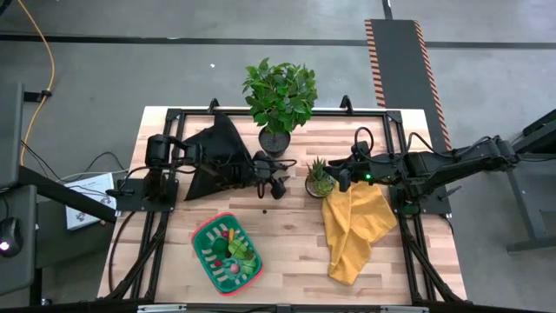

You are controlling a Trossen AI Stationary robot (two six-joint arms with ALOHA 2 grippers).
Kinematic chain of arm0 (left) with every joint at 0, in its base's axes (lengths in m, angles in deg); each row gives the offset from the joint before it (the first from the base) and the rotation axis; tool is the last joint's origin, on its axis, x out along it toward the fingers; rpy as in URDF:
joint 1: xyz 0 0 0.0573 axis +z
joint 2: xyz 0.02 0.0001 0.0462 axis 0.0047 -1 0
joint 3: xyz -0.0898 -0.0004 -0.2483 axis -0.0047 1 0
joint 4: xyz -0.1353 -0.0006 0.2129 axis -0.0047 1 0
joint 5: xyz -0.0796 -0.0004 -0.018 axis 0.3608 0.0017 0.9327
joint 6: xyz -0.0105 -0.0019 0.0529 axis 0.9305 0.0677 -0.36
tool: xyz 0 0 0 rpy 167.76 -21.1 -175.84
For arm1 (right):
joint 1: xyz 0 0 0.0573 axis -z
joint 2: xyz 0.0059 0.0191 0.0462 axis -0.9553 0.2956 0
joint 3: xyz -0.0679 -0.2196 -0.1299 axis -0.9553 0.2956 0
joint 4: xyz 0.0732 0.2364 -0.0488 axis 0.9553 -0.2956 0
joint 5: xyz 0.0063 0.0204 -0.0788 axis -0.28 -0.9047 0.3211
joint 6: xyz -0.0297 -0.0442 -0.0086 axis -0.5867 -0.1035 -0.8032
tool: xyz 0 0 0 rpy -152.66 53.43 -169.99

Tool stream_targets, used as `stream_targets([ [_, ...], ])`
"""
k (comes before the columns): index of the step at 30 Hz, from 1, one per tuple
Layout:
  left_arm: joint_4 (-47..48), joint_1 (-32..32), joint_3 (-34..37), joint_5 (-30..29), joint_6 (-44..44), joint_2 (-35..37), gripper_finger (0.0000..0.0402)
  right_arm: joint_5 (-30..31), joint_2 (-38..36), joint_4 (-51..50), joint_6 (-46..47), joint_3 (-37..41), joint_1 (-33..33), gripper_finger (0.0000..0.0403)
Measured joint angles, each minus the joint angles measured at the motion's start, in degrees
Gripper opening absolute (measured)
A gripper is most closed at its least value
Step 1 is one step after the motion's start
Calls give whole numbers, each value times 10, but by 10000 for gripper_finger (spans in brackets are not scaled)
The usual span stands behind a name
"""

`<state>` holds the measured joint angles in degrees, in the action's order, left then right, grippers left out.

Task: Pick and placing Produce into tupperware
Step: Put the black cherry into the blue basket

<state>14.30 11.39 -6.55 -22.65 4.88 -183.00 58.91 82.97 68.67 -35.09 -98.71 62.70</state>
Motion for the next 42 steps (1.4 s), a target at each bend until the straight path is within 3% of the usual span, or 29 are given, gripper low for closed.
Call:
stream_targets([
  [21,4,0,-43,0,-7,-43,261,0,0,0,3,0,0,190],
  [33,28,0,-46,30,-6,-43,184,0,0,0,-2,0,0,190],
  [42,27,0,-46,30,1,-43,170,0,0,0,-2,0,0,190],
])
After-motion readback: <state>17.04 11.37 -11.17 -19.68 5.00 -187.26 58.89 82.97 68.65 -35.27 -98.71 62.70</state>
